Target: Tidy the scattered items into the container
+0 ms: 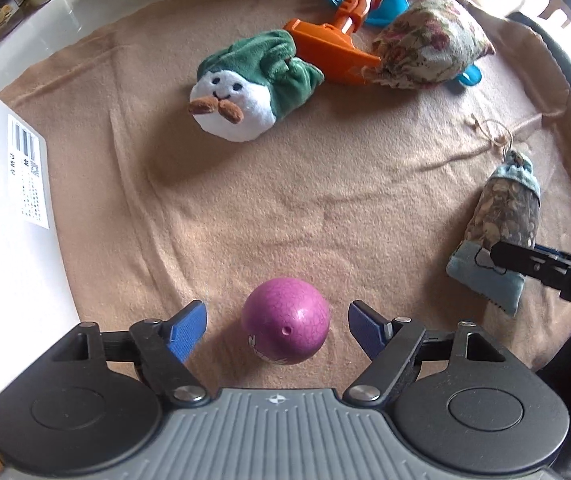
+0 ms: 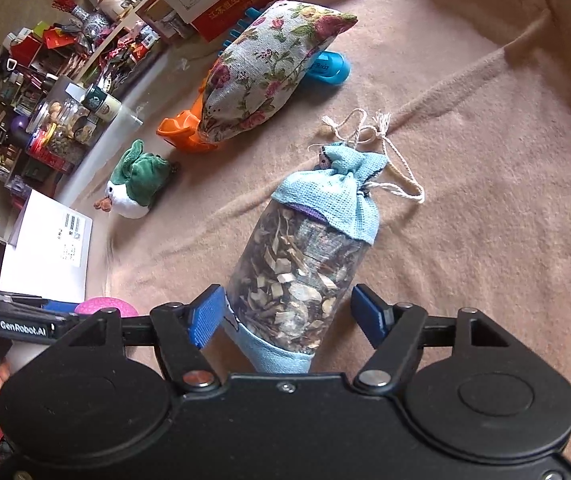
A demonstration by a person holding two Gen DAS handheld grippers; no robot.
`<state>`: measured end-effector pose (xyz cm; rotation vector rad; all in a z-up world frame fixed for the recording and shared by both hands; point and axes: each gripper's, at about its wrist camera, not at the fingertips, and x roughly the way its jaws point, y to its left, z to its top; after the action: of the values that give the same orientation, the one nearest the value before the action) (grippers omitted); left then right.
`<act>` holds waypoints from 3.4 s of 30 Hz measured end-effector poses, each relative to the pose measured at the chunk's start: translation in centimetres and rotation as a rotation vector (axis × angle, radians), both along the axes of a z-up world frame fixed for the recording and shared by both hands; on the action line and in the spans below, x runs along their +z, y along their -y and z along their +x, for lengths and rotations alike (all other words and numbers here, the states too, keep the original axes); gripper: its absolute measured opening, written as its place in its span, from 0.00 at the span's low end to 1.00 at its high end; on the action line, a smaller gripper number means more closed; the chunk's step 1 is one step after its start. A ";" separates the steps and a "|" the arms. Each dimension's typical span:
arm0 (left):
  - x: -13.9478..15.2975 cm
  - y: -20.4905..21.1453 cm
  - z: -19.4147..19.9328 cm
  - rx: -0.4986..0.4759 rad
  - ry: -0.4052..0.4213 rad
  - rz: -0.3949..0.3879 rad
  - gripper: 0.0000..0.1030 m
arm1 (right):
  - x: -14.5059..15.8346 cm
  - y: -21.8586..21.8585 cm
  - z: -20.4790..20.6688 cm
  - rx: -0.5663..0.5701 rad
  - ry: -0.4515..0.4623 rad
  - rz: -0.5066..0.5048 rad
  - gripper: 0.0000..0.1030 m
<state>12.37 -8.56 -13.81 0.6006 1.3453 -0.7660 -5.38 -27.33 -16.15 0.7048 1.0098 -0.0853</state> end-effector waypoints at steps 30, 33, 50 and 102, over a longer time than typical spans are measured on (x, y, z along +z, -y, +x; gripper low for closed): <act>-1.8 2.5 -3.9 -0.232 0.004 -0.030 0.78 | 0.0 0.2 0.1 -0.010 -0.006 0.020 0.66; -1.9 2.3 -3.2 -0.173 -0.006 -0.031 0.78 | 0.0 0.3 0.0 -0.012 -0.004 0.025 0.66; -0.3 0.2 -5.5 -0.556 0.257 -0.070 0.78 | -0.1 0.4 0.0 -0.001 -0.002 0.029 0.66; 6.6 -0.4 -0.5 0.101 0.191 -0.115 0.50 | 6.9 -2.4 0.9 0.124 0.126 -0.112 0.48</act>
<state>11.87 -8.21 -7.17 0.4979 1.1394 -0.6808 -4.47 -24.92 -9.26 0.5375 0.9181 0.0102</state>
